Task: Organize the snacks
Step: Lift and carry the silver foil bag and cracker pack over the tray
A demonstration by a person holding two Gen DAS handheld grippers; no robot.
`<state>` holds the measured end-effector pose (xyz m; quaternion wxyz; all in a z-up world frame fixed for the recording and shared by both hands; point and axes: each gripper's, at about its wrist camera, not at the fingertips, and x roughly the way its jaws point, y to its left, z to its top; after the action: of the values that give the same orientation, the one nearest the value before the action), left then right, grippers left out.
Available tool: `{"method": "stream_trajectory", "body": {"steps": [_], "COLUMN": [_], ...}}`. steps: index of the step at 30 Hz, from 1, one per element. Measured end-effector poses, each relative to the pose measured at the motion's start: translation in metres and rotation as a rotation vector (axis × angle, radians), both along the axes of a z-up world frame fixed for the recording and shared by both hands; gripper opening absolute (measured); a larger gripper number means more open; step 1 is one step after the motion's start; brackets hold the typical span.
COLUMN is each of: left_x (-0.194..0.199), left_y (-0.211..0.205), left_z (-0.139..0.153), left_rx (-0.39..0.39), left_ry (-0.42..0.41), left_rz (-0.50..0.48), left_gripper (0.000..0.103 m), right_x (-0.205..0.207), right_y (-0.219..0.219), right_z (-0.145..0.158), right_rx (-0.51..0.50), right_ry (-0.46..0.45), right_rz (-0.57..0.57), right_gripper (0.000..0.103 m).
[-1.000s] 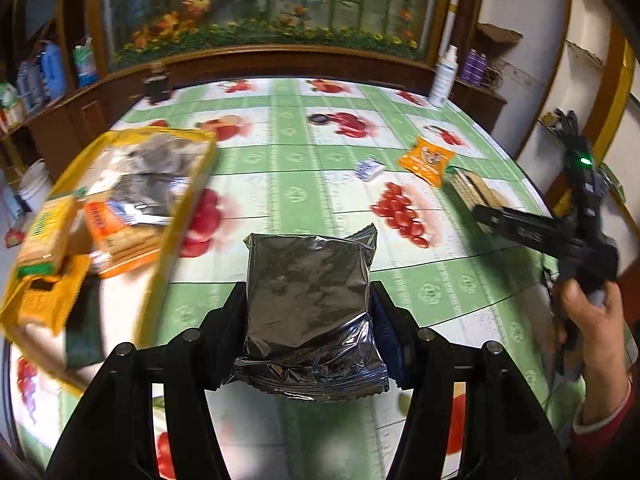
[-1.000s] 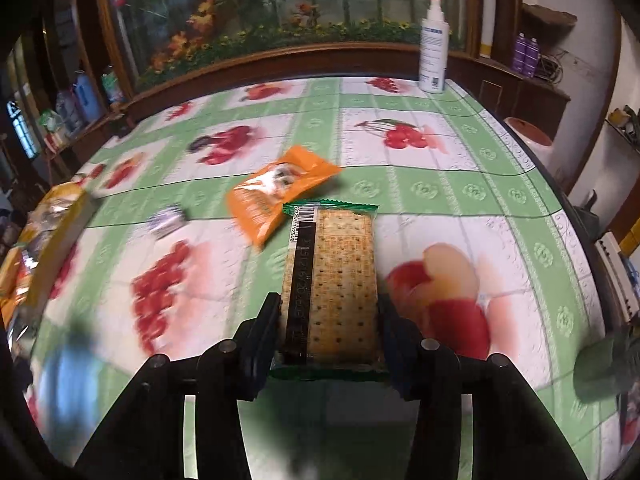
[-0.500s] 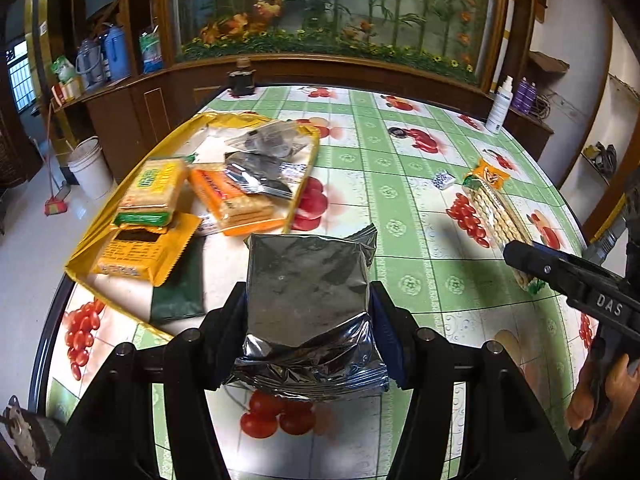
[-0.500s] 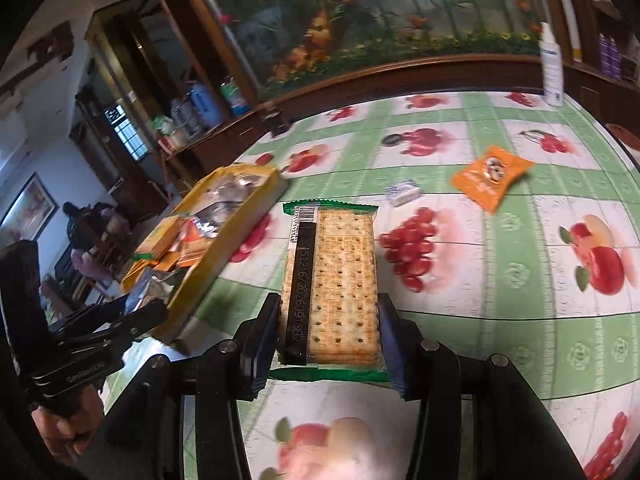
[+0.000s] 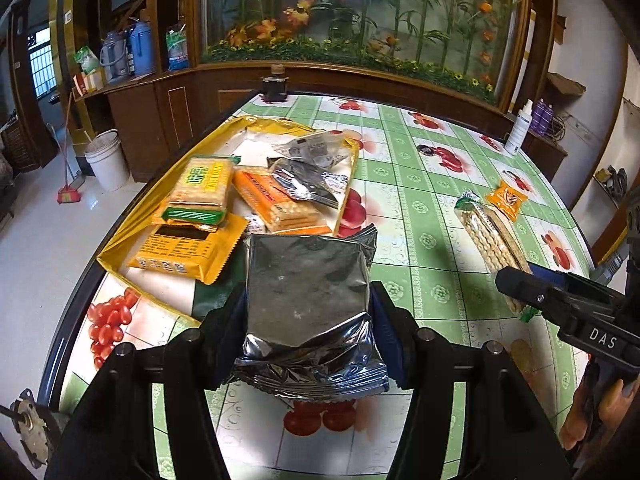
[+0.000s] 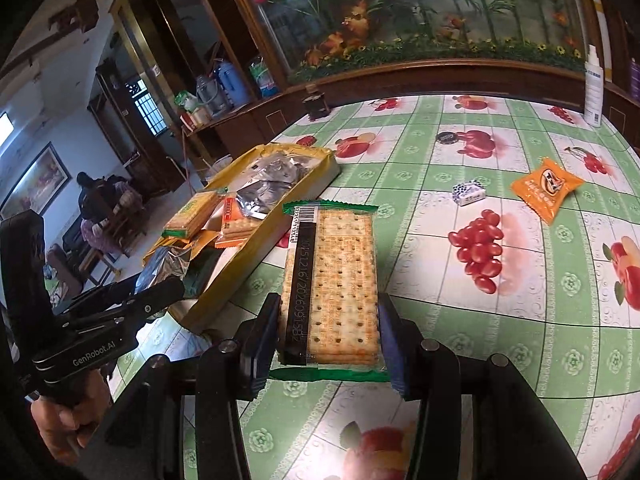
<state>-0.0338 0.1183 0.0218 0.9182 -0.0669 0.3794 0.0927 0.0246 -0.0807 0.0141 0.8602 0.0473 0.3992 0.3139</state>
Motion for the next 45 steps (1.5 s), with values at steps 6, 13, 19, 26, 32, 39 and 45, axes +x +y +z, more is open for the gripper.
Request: {"method": "stream_trajectory", "body": {"steps": [6, 13, 19, 26, 32, 39, 45], "left_x": [-0.004, -0.007, -0.008, -0.008, -0.005, 0.014, 0.029], "left_y": [0.009, 0.024, 0.036, 0.049, 0.060, 0.075, 0.080], "left_z": [0.001, 0.000, -0.002, -0.007, -0.012, -0.015, -0.011], "left_rx": [0.029, 0.041, 0.033, 0.019, -0.001, -0.054, -0.082], "left_ry": [-0.015, -0.022, -0.019, -0.008, 0.004, 0.029, 0.027], "left_rz": [0.042, 0.077, 0.101, 0.123, 0.144, 0.136, 0.116], "left_gripper": [0.058, 0.058, 0.058, 0.058, 0.058, 0.058, 0.058], "right_x": [0.000, -0.002, -0.001, -0.001, 0.000, 0.014, 0.040], "right_y": [0.014, 0.033, 0.048, 0.068, 0.085, 0.118, 0.155], "right_z": [0.001, 0.002, 0.003, 0.003, 0.004, 0.008, 0.005], "right_rx": [-0.010, -0.021, -0.028, -0.038, -0.042, -0.042, -0.047], "right_ry": [0.001, 0.001, -0.003, -0.003, -0.008, -0.024, -0.035], "right_rz": [0.027, 0.061, 0.087, 0.119, 0.148, 0.193, 0.224], "right_gripper": [0.048, 0.048, 0.048, 0.048, 0.048, 0.048, 0.048]}}
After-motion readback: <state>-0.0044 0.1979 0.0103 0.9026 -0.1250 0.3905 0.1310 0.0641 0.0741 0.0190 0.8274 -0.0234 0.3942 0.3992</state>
